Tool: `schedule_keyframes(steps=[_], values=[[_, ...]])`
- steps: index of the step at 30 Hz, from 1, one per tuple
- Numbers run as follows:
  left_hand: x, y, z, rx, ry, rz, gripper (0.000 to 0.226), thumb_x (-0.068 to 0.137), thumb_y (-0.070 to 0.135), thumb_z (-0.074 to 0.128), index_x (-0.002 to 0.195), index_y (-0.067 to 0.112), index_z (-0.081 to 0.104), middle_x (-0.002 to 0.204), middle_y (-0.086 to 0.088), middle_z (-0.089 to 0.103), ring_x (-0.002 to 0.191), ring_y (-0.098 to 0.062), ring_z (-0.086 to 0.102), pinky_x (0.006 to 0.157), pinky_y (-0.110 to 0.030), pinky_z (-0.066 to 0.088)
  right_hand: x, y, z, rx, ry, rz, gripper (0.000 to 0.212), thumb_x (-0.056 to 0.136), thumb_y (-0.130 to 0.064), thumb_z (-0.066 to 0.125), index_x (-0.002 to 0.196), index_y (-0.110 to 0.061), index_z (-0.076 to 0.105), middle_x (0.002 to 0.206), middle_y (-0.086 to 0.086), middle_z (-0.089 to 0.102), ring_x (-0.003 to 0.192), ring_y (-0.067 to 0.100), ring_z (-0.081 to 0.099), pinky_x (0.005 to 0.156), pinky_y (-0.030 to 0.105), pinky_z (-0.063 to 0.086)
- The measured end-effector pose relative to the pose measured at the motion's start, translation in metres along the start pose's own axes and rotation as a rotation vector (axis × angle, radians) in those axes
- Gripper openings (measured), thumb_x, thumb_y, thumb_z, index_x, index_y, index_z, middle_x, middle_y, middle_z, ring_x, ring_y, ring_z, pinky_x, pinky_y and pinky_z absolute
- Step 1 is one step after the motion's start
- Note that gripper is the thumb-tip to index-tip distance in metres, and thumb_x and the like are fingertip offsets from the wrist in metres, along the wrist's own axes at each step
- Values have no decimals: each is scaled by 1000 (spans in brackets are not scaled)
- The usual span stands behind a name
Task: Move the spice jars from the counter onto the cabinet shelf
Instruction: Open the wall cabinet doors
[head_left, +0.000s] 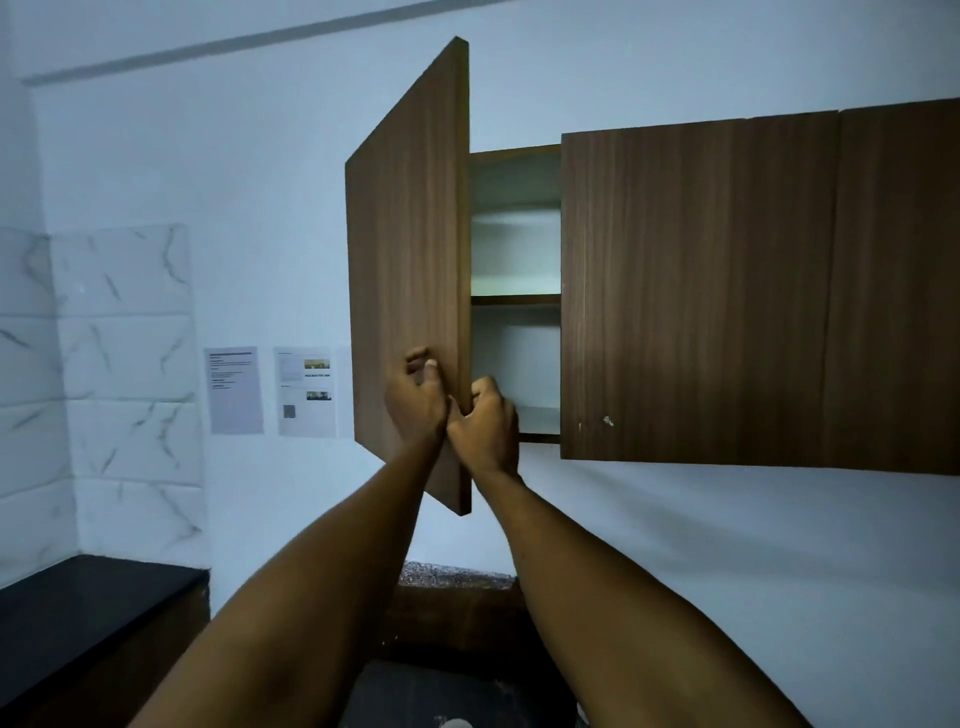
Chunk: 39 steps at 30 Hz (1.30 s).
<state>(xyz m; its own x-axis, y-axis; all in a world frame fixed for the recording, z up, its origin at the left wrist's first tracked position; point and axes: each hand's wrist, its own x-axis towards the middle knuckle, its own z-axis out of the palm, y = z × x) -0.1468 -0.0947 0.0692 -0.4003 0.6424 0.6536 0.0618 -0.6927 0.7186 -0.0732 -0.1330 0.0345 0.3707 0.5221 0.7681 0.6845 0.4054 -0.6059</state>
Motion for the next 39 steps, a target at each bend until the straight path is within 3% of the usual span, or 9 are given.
schedule_keyframes(steps=[4,9,16,22,25,27,30,35,39], values=[[19,5,-52,-56,64,11,21,101,18,59,114,10,73,111,-1,74,101,-12,66,98,-38,59,-25,-42,19,-45,-20,-55,31,89,-43,69,85,-22,47,74,-4,55,66,17,58,55,32,54],[40,5,-119,-73,39,15,26,98,20,55,103,11,79,102,-2,79,100,-22,73,88,-51,62,-56,-89,57,-57,-2,-171,30,91,-45,64,89,-21,46,76,-5,54,67,19,55,58,29,44],[68,4,-197,-28,138,91,26,96,26,53,92,15,76,88,2,76,86,-22,72,78,-40,58,-91,-147,111,-13,-43,-293,27,106,-36,38,103,-16,56,99,5,67,86,27,65,69,38,53],[81,-4,-229,23,297,93,35,95,24,56,128,17,63,120,8,67,114,-20,65,96,-18,51,-92,-171,130,15,-274,-346,30,101,-24,40,122,-17,60,109,14,75,97,36,70,76,37,56],[77,-5,-222,196,380,106,63,86,17,56,148,15,47,152,-4,51,142,-26,48,121,-43,36,-78,-166,123,-25,-281,-370,34,100,-20,43,130,-15,58,116,15,74,104,36,70,83,40,58],[70,-3,-204,368,404,190,75,80,11,55,154,13,41,165,-7,36,155,-24,31,128,-44,17,-63,-153,111,-99,-261,-381,37,100,-21,43,134,-16,56,121,14,73,109,35,69,87,43,59],[55,-4,-156,396,200,334,77,78,3,54,153,10,42,167,-6,34,158,-20,28,130,-35,3,-37,-119,80,-180,-223,-358,44,97,-28,41,138,-16,55,123,14,72,111,35,69,89,45,59],[22,-17,-40,186,-107,158,61,86,4,60,146,10,51,155,-7,51,148,-25,44,126,-46,30,18,-30,15,-294,-25,-217,38,102,-25,48,137,-15,57,125,10,72,114,29,70,94,39,58],[-9,-33,64,119,-356,61,54,92,13,64,145,10,54,151,-6,56,143,-25,50,121,-36,36,69,48,-39,-316,78,-56,36,102,-25,48,136,-16,58,124,9,71,110,28,69,91,41,58]])
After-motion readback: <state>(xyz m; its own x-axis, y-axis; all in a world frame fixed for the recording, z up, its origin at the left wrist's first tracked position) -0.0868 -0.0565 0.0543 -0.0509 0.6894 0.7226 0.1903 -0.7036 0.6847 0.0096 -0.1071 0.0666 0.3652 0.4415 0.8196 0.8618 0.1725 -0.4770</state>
